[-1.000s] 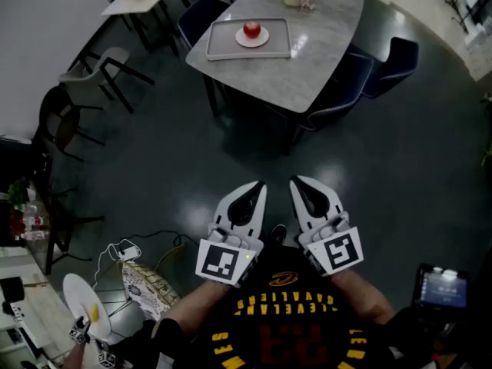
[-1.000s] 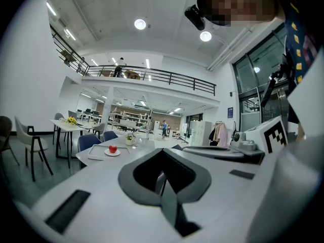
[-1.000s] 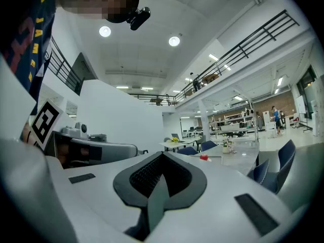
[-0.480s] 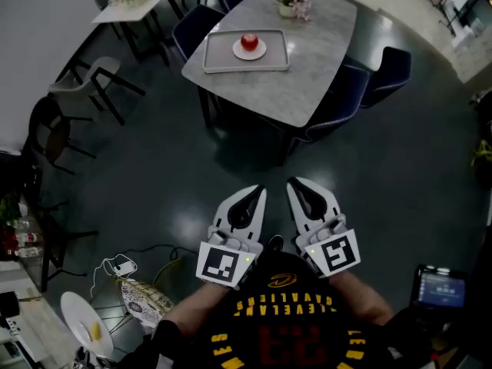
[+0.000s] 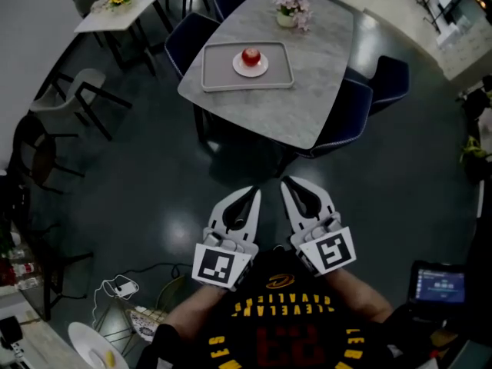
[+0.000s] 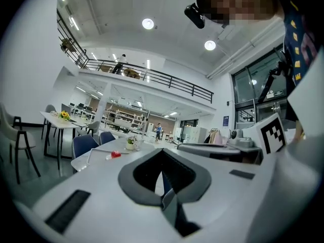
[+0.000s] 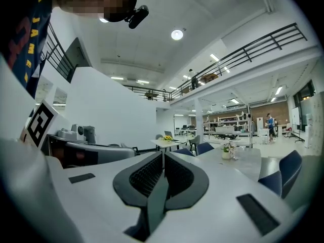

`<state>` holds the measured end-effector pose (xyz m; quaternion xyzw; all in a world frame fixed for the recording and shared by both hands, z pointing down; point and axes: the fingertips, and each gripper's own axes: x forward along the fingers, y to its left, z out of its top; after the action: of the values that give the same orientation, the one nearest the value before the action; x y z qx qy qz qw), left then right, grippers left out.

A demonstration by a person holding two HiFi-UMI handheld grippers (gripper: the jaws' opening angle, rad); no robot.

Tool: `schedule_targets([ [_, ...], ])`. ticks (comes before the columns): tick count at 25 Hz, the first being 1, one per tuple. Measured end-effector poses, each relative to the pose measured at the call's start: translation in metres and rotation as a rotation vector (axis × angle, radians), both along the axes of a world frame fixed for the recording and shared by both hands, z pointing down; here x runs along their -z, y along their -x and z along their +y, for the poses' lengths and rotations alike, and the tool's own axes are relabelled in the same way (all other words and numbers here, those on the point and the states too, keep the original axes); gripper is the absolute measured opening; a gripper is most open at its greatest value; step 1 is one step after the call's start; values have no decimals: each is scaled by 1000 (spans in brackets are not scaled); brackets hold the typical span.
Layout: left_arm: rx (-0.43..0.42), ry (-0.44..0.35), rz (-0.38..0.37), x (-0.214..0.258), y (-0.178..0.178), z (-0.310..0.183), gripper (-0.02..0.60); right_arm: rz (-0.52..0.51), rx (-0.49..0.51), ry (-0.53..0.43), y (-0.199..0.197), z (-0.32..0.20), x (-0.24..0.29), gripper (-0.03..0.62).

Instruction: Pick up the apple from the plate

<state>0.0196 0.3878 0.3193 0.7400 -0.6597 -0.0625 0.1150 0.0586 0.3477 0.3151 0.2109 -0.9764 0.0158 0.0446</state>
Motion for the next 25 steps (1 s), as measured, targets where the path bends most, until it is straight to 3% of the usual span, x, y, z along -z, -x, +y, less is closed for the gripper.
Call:
schedule_targets([
  [14, 18, 17, 48, -8, 63, -34, 2, 33, 51, 58, 68, -32, -11, 8],
  [25, 119, 47, -28, -12, 112, -102, 2, 5, 125, 64, 118, -109, -21, 8],
])
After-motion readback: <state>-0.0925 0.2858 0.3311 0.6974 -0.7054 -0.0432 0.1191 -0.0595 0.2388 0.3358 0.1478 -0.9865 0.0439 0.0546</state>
